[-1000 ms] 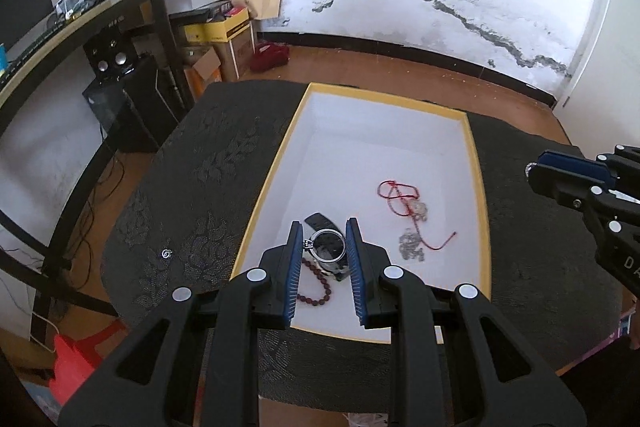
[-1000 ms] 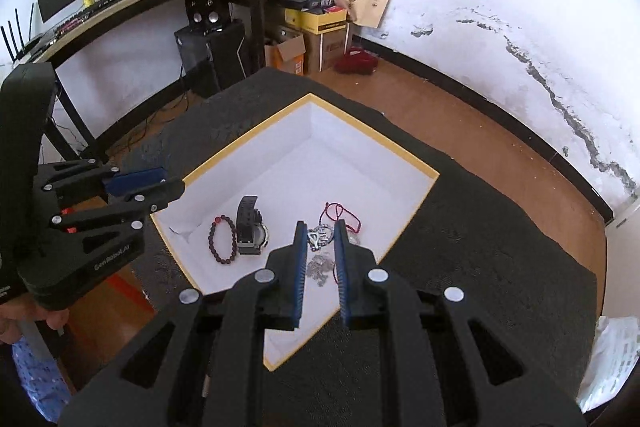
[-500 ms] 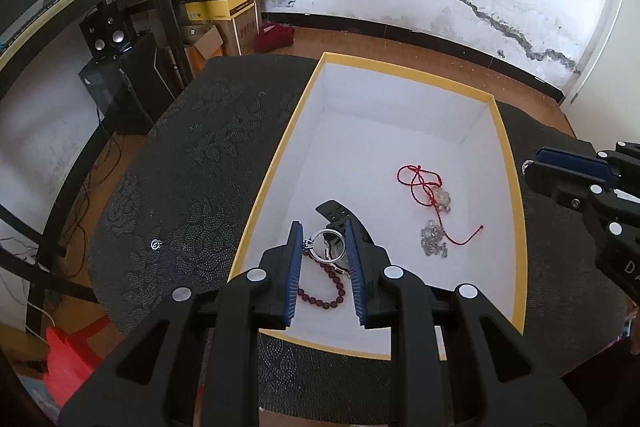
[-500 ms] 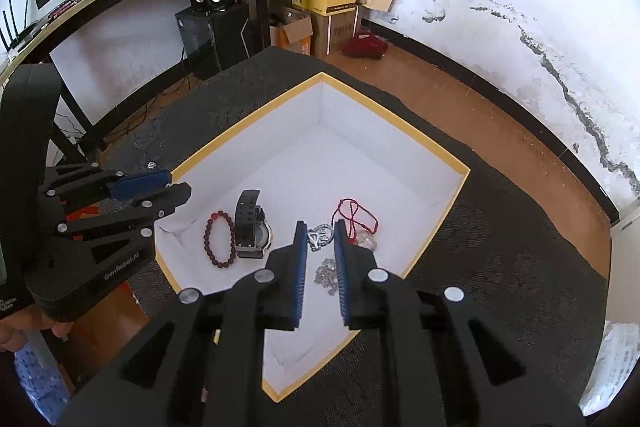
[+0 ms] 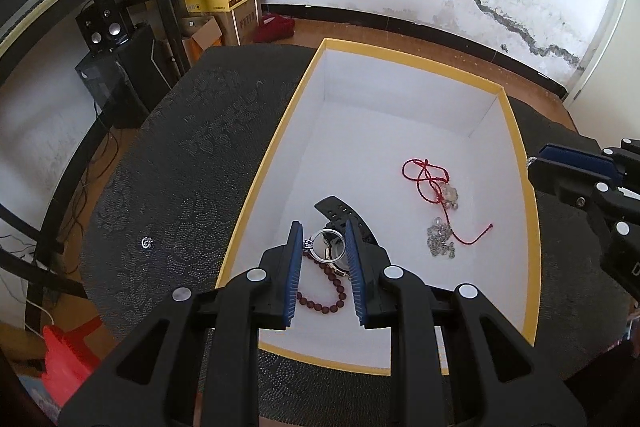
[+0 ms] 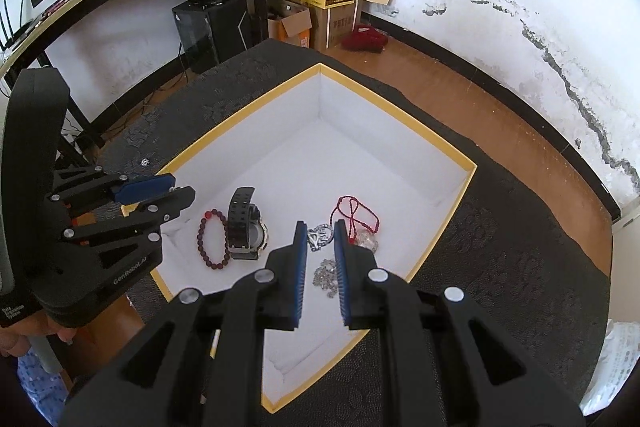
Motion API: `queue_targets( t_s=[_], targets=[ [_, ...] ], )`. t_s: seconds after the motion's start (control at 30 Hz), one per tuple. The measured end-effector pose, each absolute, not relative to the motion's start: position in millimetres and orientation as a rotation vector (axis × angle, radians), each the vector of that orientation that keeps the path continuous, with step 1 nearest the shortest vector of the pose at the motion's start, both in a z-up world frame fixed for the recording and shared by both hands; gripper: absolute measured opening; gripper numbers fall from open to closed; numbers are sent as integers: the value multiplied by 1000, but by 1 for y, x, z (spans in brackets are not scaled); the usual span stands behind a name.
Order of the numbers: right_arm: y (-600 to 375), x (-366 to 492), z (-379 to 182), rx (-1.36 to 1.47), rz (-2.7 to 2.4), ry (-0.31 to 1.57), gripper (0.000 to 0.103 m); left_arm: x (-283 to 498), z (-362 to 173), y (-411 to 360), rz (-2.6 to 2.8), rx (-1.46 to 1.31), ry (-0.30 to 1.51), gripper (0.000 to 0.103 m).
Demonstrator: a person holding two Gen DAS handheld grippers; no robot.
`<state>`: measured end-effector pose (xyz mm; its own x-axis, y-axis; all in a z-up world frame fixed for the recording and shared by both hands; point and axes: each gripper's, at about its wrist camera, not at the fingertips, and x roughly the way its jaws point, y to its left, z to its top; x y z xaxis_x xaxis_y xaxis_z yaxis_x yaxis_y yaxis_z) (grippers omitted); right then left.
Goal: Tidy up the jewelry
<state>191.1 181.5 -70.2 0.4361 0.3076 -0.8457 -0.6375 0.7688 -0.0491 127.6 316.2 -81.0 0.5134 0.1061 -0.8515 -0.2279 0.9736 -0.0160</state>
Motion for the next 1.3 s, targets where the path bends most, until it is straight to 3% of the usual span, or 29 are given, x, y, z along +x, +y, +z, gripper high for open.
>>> queue_targets(
  t_s=[0.43, 0.5, 0.53, 0.63, 0.67, 0.9, 0.93, 1.0, 1.07, 1.3],
  targets=[
    [182, 196, -76, -386, 610, 963, 14, 133, -89, 318, 189, -153, 1042, 25],
    [181, 197, -77, -383, 610, 962, 14, 133, -90, 318, 190, -154, 1044, 34],
    [181, 198, -77, -383, 608, 962, 14, 133, -90, 318, 191, -158, 1043, 43],
    [181, 199, -79, -382, 609, 967, 14, 133, -91, 318, 194, -158, 1042, 51],
    [181, 199, -79, -383, 610, 968, 14, 133, -91, 318, 199, -156, 1040, 58],
    [180, 202, -81, -366, 617, 977, 15, 131, -90, 320, 209, -155, 1035, 69],
    [179, 203, -81, -362, 617, 979, 19, 131, -90, 319, 210, -152, 1035, 72],
    [177, 205, -80, -342, 618, 976, 52, 130, -90, 319, 216, -147, 1034, 78],
    [177, 203, -78, -338, 613, 958, 66, 131, -90, 319, 220, -148, 1034, 83],
    [176, 204, -74, -322, 616, 955, 75, 131, -92, 319, 224, -152, 1047, 87]
  ],
)
